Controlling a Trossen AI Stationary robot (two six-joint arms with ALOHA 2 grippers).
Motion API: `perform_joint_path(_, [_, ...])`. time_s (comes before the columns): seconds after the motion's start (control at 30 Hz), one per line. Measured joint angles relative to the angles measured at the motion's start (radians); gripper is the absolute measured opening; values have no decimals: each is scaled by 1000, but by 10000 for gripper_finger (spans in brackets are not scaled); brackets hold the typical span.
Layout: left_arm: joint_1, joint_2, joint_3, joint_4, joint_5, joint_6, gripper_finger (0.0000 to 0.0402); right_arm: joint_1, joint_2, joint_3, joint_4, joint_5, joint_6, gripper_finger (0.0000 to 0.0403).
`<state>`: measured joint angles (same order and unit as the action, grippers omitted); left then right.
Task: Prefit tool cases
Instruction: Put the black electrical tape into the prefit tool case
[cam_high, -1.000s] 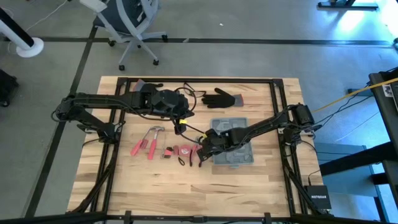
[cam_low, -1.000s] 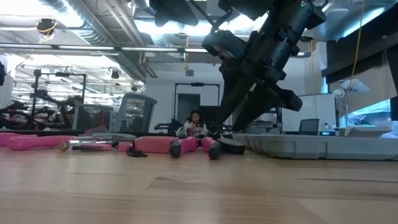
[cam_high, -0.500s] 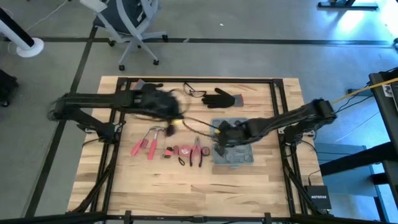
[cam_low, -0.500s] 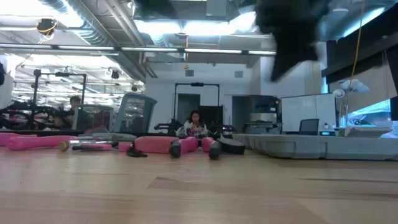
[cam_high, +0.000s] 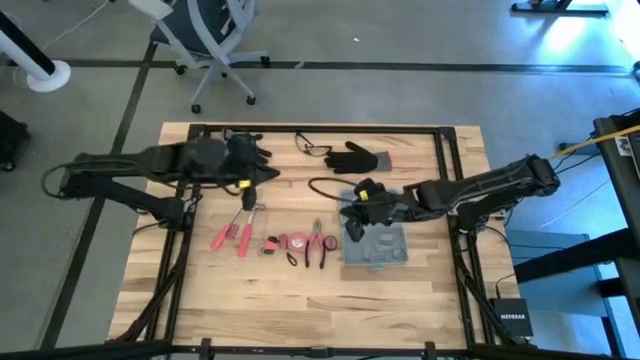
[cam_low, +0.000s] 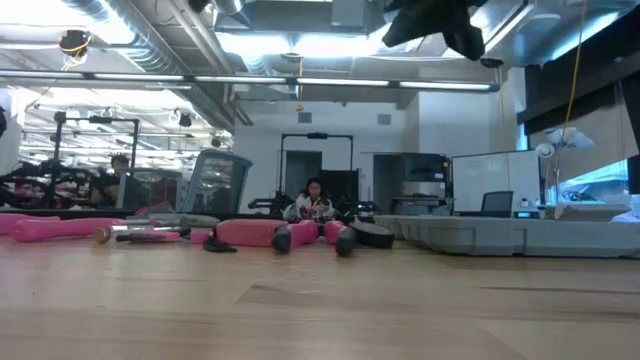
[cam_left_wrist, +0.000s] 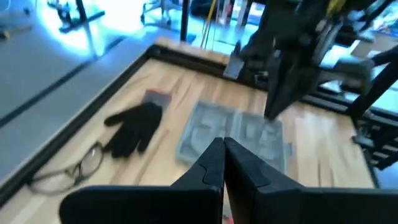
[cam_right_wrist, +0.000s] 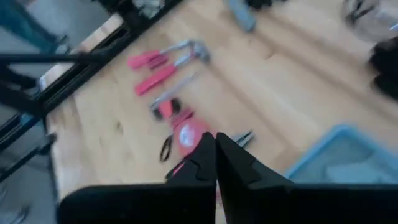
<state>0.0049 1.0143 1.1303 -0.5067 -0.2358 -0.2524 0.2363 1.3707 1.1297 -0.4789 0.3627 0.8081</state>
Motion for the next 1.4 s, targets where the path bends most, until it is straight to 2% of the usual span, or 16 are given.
perform_joint_path(0.17, [-14,-187,-138,97,-35,-86,0,0,-70,0,-52,77,-57,0])
perform_joint_path(0.37, [-50,-367,-339,243,-63,-190,0,0,-208,-47,-70,97,-106,0])
perform_joint_path(0.57, [-84,-438,-487,269,-109,-273,0,0,-365,-168,-32,125,-45,0])
perform_joint_path(0.73, [-92,-450,-535,229,-120,-278,0,0,-424,-261,76,125,-37,0])
perform_joint_path(0.97, [-87,-459,-583,225,-117,-294,0,-1,-423,-402,314,115,-11,0])
perform_joint_path(1.27, [-88,-504,-584,226,-116,-274,0,-1,-427,-408,326,112,-25,0])
perform_joint_path(1.4, [-88,-506,-584,223,-149,-317,0,-1,-427,-408,323,61,-76,0])
